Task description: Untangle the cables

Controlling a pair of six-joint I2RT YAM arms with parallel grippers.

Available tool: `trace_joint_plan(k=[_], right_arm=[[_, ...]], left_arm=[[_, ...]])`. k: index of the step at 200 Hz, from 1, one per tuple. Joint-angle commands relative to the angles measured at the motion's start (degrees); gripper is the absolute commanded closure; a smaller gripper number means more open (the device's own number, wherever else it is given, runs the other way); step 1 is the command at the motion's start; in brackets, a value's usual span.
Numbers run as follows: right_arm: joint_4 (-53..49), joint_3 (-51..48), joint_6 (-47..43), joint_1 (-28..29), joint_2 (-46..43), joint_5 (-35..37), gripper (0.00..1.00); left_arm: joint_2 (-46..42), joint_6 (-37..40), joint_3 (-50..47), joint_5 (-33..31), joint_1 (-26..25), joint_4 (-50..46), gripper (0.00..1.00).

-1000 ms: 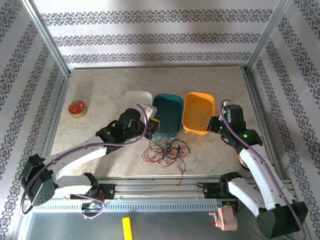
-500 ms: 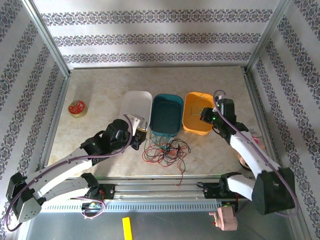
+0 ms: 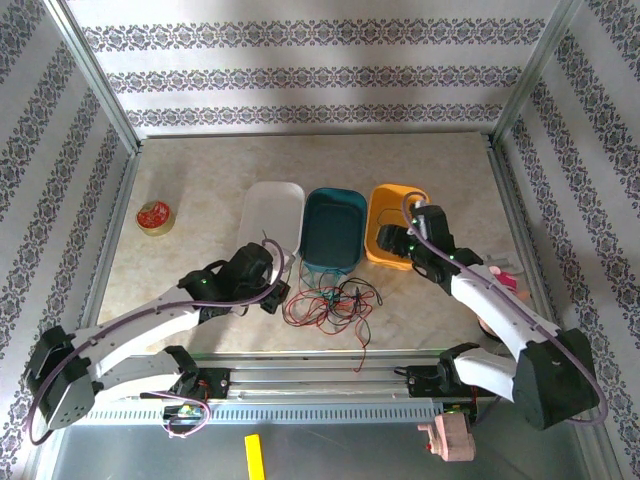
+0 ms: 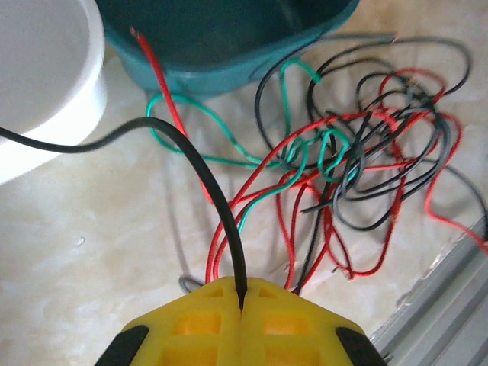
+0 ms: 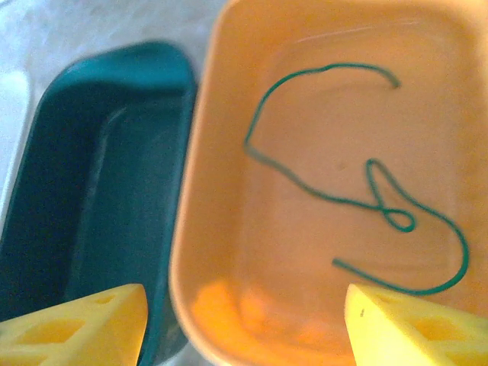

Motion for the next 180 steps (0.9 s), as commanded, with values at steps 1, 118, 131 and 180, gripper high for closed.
trace_joint_plan(k=[1, 118, 131, 180], right_arm=[[-6.7, 1.7, -6.0, 5.7, -0.9, 2.0, 0.31], [-9.3, 7.6, -18.3, 29.9, 13.2, -9.8, 0.55], [-9.7, 9.2, -18.9, 30.5, 14.8, -9.6, 0.57], [-10.1, 11.9, -19.8, 31.2, 17.1, -7.6, 0.56]], left_arm=[[2.7, 0.6, 1.7, 0.0, -0.7, -3.0, 1.0], [15.4, -1.5, 4.2, -9.6, -1.1, 5.7, 0.53], [16.1, -2.4, 4.5, -10.4, -1.0, 6.1, 0.53], [13.9, -4.4, 3.5, -11.3, -1.0, 9.4, 0.49]])
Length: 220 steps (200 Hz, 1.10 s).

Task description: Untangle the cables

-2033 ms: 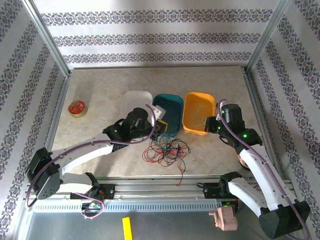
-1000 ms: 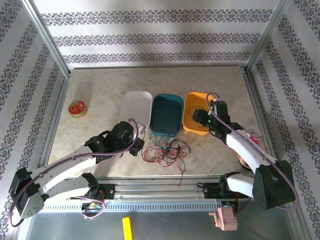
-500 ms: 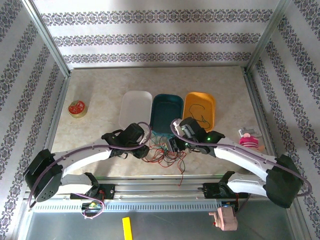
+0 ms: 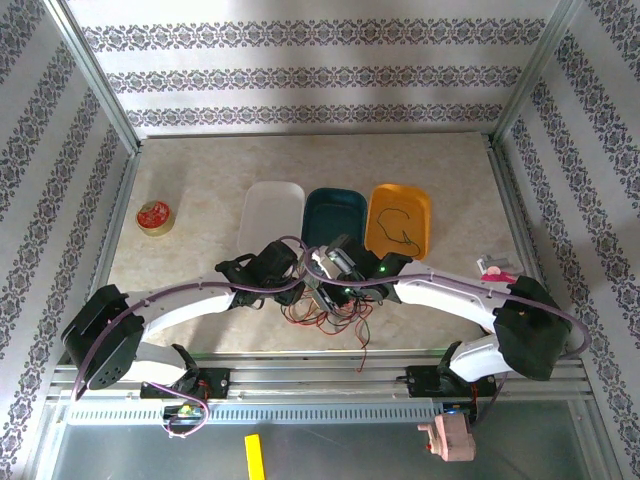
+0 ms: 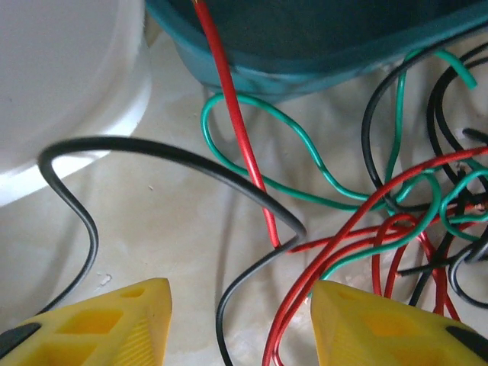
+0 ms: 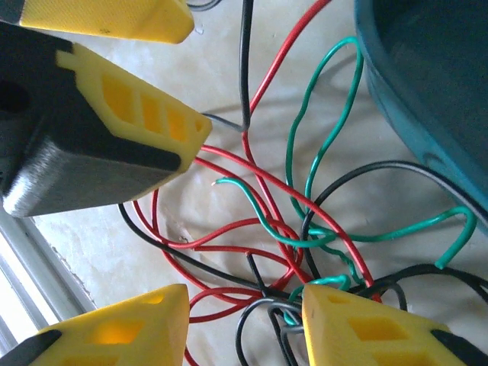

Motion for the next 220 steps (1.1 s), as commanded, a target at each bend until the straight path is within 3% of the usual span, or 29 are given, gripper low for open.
trace_joint_plan(k=[1, 40, 84, 151, 220], right_arm=[[-1.2, 1.8, -1.6, 0.8, 1.0, 1.2, 0.56], [-1.2, -0.9, 0.0, 0.3, -0.3, 2.8, 0.58], [-1.5, -2.9, 1.9, -1.8, 0.1, 0.8, 0.64], [-0.3, -5.8, 4.6, -4.4, 0.7, 1.4, 0.67], [6.3, -11.6, 9.2, -8.9, -5.0, -7.4, 0.68]], left_arm=[[-2.1, -1.7, 0.3, -2.1, -0.2, 3.3, 0.49], [-6.2, 2.0, 0.4, -3.1, -0.3, 3.1, 0.46], [-6.8, 9.1, 3.2, 5.2, -1.8, -0.2, 0.46], [2.6, 14.3, 8.0, 8.7, -9.2, -0.8, 0.48], [10.3, 16.6, 8.7, 5.8, -9.5, 6.2, 0.59]])
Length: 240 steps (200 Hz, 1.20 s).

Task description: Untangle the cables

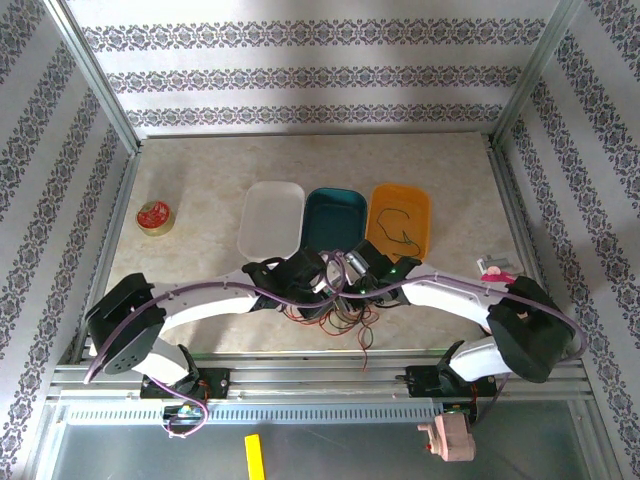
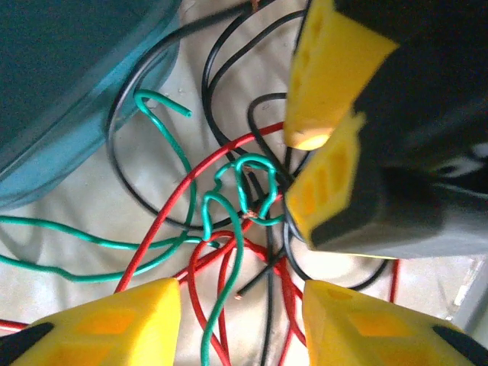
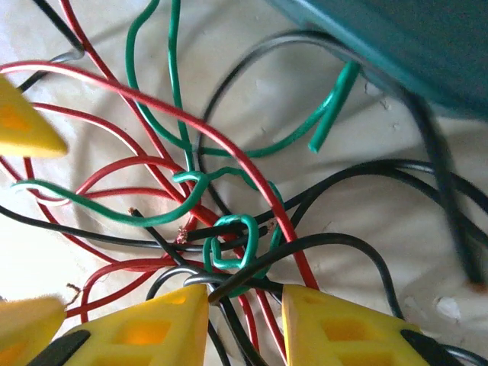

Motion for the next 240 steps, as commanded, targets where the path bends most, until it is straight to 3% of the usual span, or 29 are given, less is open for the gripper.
trace_joint_plan(k=[1, 103, 165, 190, 213, 240], right_arm=[[4.3, -2.3, 3.0, -2.0, -3.7, -5.4, 0.68], [7.3, -6.4, 5.5, -8.9, -10.8, -10.9, 0.67], [7.3, -7.5, 5.8, -9.6, -12.9, -10.0, 0.67], [7.1, -7.8, 5.6, -9.5, -13.1, -9.6, 0.67], [7.2, -7.8, 5.0, -8.8, -12.5, -9.9, 0.62], [7.6, -8.0, 4.4, -7.1, -11.6, -9.1, 0.47]], left_arm=[[2.1, 2.2, 1.6, -1.8, -0.8, 3.5, 0.59], [7.8, 1.6, 2.5, 0.0, 1.4, 3.8, 0.71], [7.9, 2.4, 3.4, 0.4, 1.4, 2.8, 0.97], [5.3, 1.9, 4.1, -0.8, 1.5, 2.4, 1.0], [1.9, 0.7, 4.8, -1.7, 1.7, 2.2, 1.0], [-1.5, -1.1, 5.7, -1.5, 2.1, 2.2, 1.0]])
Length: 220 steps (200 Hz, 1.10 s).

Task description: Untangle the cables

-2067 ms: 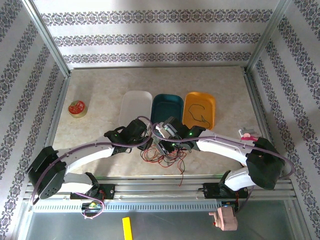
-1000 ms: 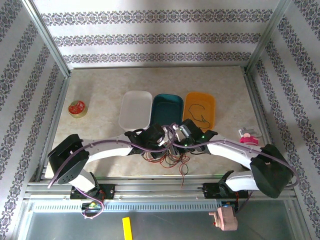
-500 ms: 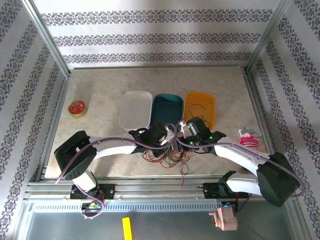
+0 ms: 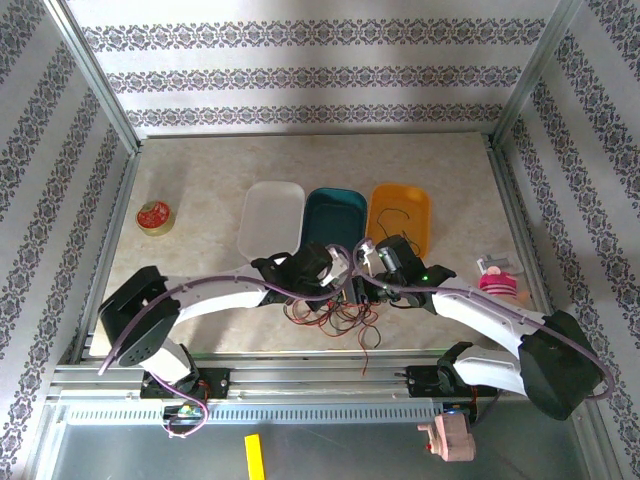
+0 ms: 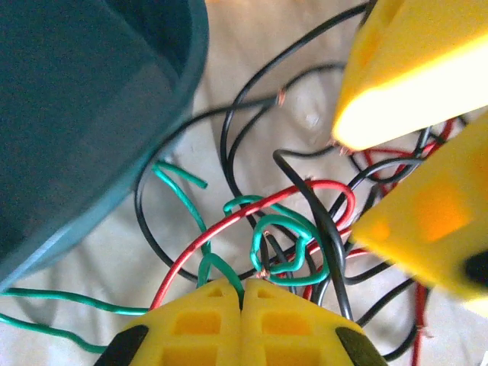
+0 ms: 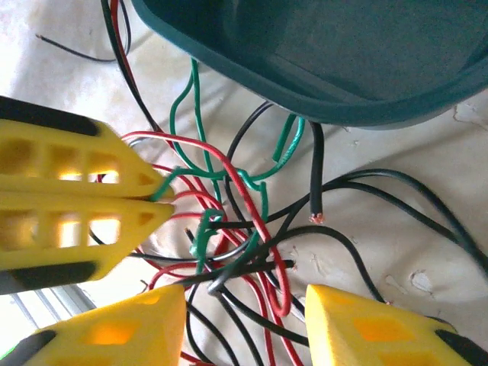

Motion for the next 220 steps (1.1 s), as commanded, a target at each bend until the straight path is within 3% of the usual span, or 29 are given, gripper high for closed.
trace_joint_plan(k=[1, 27, 54, 134, 155, 160, 176, 183, 202, 220], right_arm=[[1.3, -0.5, -0.5, 1.4, 0.6, 0.3, 0.46], [2.2, -0.9, -0.1, 1.9, 3.0, 0.7, 0.44], [3.4, -1.5, 0.6, 1.7, 5.1, 1.0, 0.51], [6.0, -4.8, 2.7, -1.8, 3.7, 1.6, 0.99], [6.2, -5.2, 2.7, -2.4, 2.9, 1.2, 1.0], [6.3, -5.2, 2.4, -2.3, 2.5, 1.1, 0.95], [6.7, -5.4, 1.8, -1.2, -0.3, 1.3, 0.61], [6.5, -5.4, 1.4, -0.2, -2.4, 3.2, 0.51], [6.2, -5.5, 0.1, 2.5, -8.9, 7.4, 0.42], [6.7, -5.2, -0.7, 3.1, -13.7, 6.2, 0.4]], left_arm=[[-4.0, -2.2, 2.5, -0.8, 1.2, -1.0, 1.0], [-6.4, -3.0, 3.4, -0.9, 1.3, -1.7, 1.0], [-9.5, -3.2, 4.1, -1.3, 1.9, -3.1, 1.0], [-18.8, -3.5, 2.0, 5.8, 5.7, -13.5, 1.0], [-19.7, -2.9, 0.9, 8.4, 5.8, -16.0, 1.0], [-19.6, -3.0, 0.7, 8.5, 5.8, -16.5, 1.0], [-19.4, -3.3, -0.3, 8.7, 5.8, -16.8, 1.0], [-19.0, -3.5, -0.8, 8.7, 5.8, -16.6, 1.0], [-17.5, -3.8, -1.4, 8.5, 5.8, -16.7, 1.0], [-15.6, -3.8, -1.6, 8.2, 5.8, -16.8, 1.0]])
